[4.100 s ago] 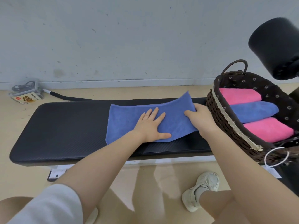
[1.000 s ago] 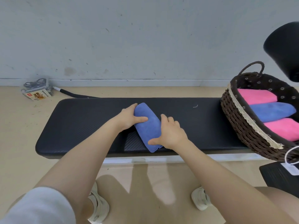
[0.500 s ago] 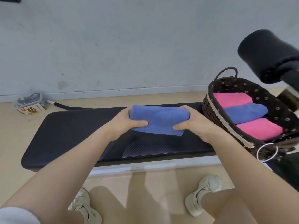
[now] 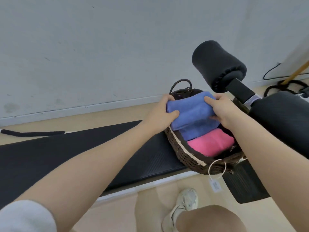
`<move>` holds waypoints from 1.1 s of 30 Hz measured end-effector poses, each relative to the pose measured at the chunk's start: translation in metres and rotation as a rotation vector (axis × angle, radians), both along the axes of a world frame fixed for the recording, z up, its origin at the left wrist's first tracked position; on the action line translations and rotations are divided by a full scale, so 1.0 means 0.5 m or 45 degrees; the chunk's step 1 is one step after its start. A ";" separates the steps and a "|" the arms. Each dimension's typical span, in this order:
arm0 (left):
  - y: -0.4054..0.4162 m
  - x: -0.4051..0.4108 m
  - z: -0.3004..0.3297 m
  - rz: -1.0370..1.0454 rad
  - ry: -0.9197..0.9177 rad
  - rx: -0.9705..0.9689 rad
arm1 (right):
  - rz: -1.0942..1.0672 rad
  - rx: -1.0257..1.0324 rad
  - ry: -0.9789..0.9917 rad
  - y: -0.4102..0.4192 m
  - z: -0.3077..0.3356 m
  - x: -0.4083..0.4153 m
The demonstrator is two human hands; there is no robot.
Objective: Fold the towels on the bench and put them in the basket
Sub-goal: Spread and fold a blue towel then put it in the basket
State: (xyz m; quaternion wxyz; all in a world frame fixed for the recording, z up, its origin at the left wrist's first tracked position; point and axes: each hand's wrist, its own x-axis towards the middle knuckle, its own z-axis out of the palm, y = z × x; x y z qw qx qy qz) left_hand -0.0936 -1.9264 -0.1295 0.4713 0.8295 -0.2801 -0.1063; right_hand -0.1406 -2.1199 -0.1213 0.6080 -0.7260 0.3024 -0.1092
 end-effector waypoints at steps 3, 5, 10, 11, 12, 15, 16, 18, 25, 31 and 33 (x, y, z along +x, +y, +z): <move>-0.061 0.016 -0.026 0.141 -0.385 0.562 | -0.055 -0.180 0.239 -0.050 -0.041 0.020; -0.086 0.030 -0.036 0.106 -0.503 0.779 | -0.040 -0.306 0.327 -0.067 -0.056 0.036; -0.108 0.041 -0.055 0.022 -0.639 1.021 | 0.081 -0.829 0.610 -0.079 -0.067 0.041; -0.110 0.044 -0.054 0.040 -0.708 0.993 | 0.109 -1.068 0.607 -0.071 -0.063 0.035; -0.112 0.046 -0.055 0.026 -0.789 0.947 | 0.144 -1.350 0.555 -0.060 -0.058 0.029; -0.113 0.042 -0.058 -0.217 -0.915 0.874 | 0.390 -1.790 0.436 -0.021 -0.051 0.024; -0.109 0.040 -0.057 -0.273 -0.899 0.886 | 0.466 -1.764 0.485 -0.016 -0.059 0.024; -0.092 0.040 -0.057 -0.330 -0.868 0.931 | 0.548 -1.614 0.575 -0.017 -0.069 0.025; -0.050 0.020 -0.051 -0.432 -0.635 1.078 | 0.784 -1.588 0.832 0.010 -0.045 0.006; 0.063 -0.011 -0.021 -0.412 -0.646 0.520 | 0.594 -1.983 0.311 0.103 0.011 -0.031; 0.123 -0.023 -0.021 -0.327 -0.633 0.494 | 0.623 -1.849 0.040 0.164 0.015 -0.038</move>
